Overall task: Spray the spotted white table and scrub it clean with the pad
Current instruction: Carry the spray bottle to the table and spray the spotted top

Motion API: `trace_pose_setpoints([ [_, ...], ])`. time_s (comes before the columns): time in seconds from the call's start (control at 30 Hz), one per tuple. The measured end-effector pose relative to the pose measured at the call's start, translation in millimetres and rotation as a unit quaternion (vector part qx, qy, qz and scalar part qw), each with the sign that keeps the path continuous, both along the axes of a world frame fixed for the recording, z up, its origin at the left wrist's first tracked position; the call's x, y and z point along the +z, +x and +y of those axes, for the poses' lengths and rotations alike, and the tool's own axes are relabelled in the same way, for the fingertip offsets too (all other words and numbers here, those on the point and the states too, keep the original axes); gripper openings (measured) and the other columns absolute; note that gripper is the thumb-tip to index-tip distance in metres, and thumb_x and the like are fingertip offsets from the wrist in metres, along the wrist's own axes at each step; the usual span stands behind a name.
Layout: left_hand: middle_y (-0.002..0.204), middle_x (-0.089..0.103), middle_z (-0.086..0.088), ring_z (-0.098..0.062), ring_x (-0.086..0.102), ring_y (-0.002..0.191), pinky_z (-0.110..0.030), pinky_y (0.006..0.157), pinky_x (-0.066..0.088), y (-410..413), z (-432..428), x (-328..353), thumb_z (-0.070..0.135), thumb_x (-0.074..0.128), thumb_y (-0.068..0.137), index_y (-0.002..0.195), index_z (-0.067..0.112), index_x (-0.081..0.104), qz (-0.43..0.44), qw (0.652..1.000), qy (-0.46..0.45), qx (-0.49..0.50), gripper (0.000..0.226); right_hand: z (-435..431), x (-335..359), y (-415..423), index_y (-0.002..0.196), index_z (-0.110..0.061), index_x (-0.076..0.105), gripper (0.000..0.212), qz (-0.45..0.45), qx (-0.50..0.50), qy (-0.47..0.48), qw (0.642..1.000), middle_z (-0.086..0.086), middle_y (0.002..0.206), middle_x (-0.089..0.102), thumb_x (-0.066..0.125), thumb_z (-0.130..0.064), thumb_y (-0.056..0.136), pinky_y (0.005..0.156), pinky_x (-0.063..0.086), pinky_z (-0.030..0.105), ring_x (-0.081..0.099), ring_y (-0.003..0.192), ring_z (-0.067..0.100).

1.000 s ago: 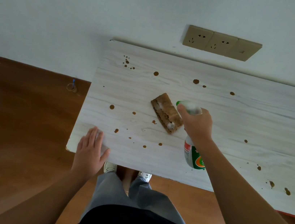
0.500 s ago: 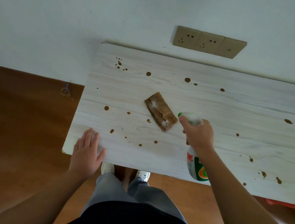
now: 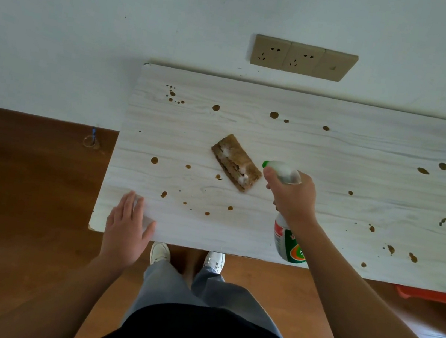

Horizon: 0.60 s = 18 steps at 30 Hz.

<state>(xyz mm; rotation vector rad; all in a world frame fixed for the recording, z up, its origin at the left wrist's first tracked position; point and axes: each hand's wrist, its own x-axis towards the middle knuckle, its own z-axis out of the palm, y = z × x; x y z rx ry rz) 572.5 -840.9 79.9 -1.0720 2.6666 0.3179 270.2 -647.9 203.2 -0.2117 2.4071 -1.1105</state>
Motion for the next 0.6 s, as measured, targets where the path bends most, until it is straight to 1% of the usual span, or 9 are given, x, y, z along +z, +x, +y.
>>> trace_pose_setpoints([
  [0.1, 0.158, 0.041, -0.024, -0.043, 0.04, 0.147, -0.057, 0.111, 0.046, -0.1, 0.1, -0.6, 0.039, 0.07, 0.093, 0.148, 0.002, 0.048, 0.004, 1.0, 0.0, 0.002, 0.07, 1.0, 2.8, 2.8, 0.073, -0.013, 0.066, 0.053, 0.006, -0.003, 0.007, 1.0, 0.011, 0.068, 0.07, 0.065, -0.066, 0.074, 0.056, 0.056, 0.049, 0.066, 0.059, 0.033],
  [0.17, 0.159, 0.041, -0.023, -0.042, 0.04, 0.148, -0.057, 0.112, 0.046, -0.3, -0.7, -1.6, 0.04, 0.069, 0.094, 0.148, 0.002, 0.047, 0.002, 1.0, 0.002, 0.005, 0.07, 3.3, 3.5, 4.8, 0.075, -0.013, 0.066, 0.052, 0.011, 0.005, 0.011, 1.0, 0.012, 0.07, 0.07, 0.064, -0.065, 0.076, 0.057, 0.057, 0.048, 0.067, 0.062, 0.033],
  [0.23, 0.161, 0.039, -0.022, -0.041, 0.037, 0.15, -0.056, 0.114, 0.044, -0.8, -0.4, -2.1, 0.041, 0.068, 0.095, 0.15, 0.004, 0.046, 0.0, 1.0, 0.01, 0.013, 0.07, 8.1, 2.1, 6.8, 0.076, -0.016, 0.066, 0.044, 0.006, 0.019, 0.003, 1.0, 0.01, 0.069, 0.07, 0.066, -0.06, 0.081, 0.06, 0.057, 0.048, 0.066, 0.061, 0.033],
  [0.33, 0.164, 0.035, -0.019, -0.038, 0.032, 0.153, -0.054, 0.118, 0.04, -4.1, 1.6, 1.0, 0.043, 0.063, 0.097, 0.152, 0.006, 0.042, -0.001, 0.999, 0.027, 0.034, 0.07, 19.0, -1.8, 13.3, 0.078, -0.027, 0.064, 0.026, -0.005, 0.034, -0.018, 0.999, 0.003, 0.062, 0.065, 0.067, -0.052, 0.086, 0.061, 0.057, 0.044, 0.061, 0.054, 0.02],
  [0.37, 0.165, 0.032, -0.018, -0.036, 0.029, 0.154, -0.053, 0.119, 0.037, -5.9, 2.5, 2.9, 0.044, 0.06, 0.099, 0.154, 0.007, 0.04, -0.002, 0.998, 0.037, 0.042, 0.069, 22.4, -3.7, 16.9, 0.083, -0.03, 0.063, 0.022, -0.008, 0.037, -0.025, 0.999, 0.001, 0.065, 0.065, 0.067, -0.051, 0.086, 0.061, 0.057, 0.044, 0.062, 0.057, 0.018],
  [0.4, 0.167, 0.029, -0.016, -0.035, 0.026, 0.156, -0.051, 0.121, 0.034, -7.8, 3.0, 5.0, 0.046, 0.056, 0.101, 0.155, 0.009, 0.037, -0.005, 0.998, 0.049, 0.051, 0.069, 25.5, -5.9, 20.7, 0.09, -0.031, 0.06, 0.021, -0.008, 0.04, -0.024, 0.999, 0.0, 0.072, 0.065, 0.066, -0.051, 0.086, 0.062, 0.057, 0.044, 0.064, 0.061, 0.02],
  [0.47, 0.169, 0.024, -0.013, -0.031, 0.021, 0.158, -0.049, 0.122, 0.031, -10.5, 1.6, 10.2, 0.048, 0.05, 0.103, 0.158, 0.012, 0.033, -0.01, 0.996, 0.069, 0.06, 0.067, 29.3, -8.8, 29.0, 0.101, -0.03, 0.049, 0.028, -0.013, 0.049, -0.011, 0.999, 0.004, 0.084, 0.064, 0.064, -0.049, 0.087, 0.064, 0.058, 0.046, 0.066, 0.07, 0.026],
  [0.53, 0.17, 0.022, -0.011, -0.029, 0.02, 0.158, -0.047, 0.122, 0.033, -10.2, -4.0, 15.8, 0.049, 0.046, 0.104, 0.158, 0.014, 0.033, -0.011, 0.996, 0.08, 0.047, 0.065, 28.9, -7.5, 37.4, 0.105, -0.028, 0.044, 0.028, -0.023, 0.058, -0.021, 0.998, 0.007, 0.089, 0.063, 0.062, -0.043, 0.09, 0.065, 0.059, 0.045, 0.066, 0.07, 0.024],
  [0.6, 0.17, 0.022, -0.009, -0.028, 0.021, 0.158, -0.045, 0.121, 0.034, -8.2, -11.8, 21.8, 0.048, 0.043, 0.106, 0.157, 0.017, 0.034, -0.015, 0.995, 0.092, 0.025, 0.061, 24.6, -3.0, 44.2, 0.105, -0.025, 0.044, 0.026, -0.016, 0.063, -0.037, 0.997, 0.006, 0.09, 0.064, 0.062, -0.039, 0.093, 0.065, 0.059, 0.041, 0.067, 0.069, 0.019],
])
